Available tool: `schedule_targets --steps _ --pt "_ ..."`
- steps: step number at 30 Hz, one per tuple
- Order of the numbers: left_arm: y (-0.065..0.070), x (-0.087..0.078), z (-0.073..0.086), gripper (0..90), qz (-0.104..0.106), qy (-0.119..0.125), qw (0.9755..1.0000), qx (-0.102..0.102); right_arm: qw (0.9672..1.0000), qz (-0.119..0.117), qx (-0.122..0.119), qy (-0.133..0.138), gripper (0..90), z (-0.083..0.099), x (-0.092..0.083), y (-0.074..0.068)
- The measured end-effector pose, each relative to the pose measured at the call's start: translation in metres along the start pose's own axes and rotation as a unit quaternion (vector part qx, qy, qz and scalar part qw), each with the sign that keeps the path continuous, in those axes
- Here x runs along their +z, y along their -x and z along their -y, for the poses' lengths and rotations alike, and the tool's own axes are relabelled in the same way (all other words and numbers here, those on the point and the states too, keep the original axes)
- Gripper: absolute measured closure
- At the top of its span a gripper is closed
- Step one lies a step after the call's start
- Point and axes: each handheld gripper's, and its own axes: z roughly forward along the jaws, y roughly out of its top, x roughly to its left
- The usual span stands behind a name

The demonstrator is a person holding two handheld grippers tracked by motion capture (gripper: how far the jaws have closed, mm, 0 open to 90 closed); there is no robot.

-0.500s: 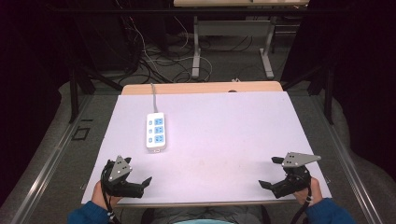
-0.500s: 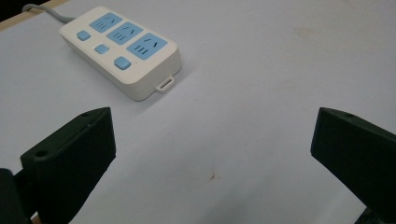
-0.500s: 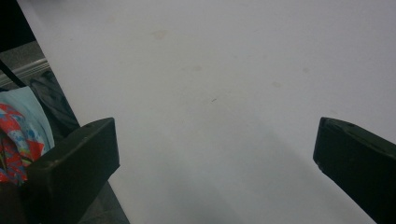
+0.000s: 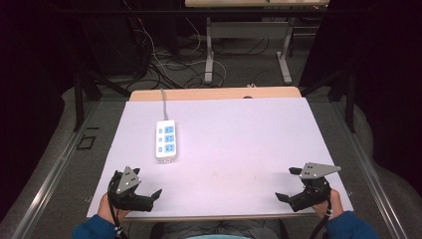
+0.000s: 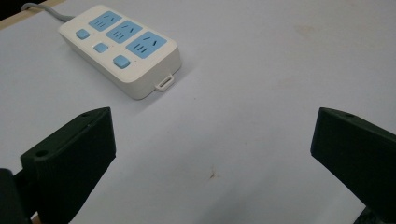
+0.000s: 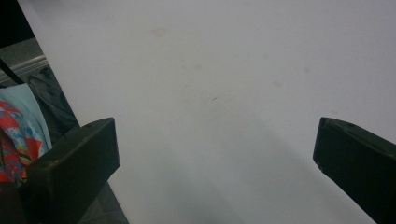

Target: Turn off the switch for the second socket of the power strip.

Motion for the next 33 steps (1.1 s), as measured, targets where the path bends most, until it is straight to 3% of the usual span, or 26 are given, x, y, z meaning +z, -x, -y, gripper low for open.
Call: schedule_targets --steps 5,18,33 --pt "-0.0003 0.0003 -0.0008 0.1 0.000 -0.002 1.0000 0.005 0.9999 -0.003 -0.004 -0.009 0.0 -0.0002 -0.0010 0.0005" --pt "0.0020 0.0003 -0.0035 0.1 -0.003 -0.005 1.0000 0.004 1.0000 0.003 -0.008 -0.001 0.0 0.0003 -0.0004 0.0000" --pt "-0.0002 0.0022 -0.0073 0.1 -0.023 -0.006 0.9997 0.002 0.9999 -0.002 -0.012 -0.006 0.0 -0.0002 -0.0004 0.0002"
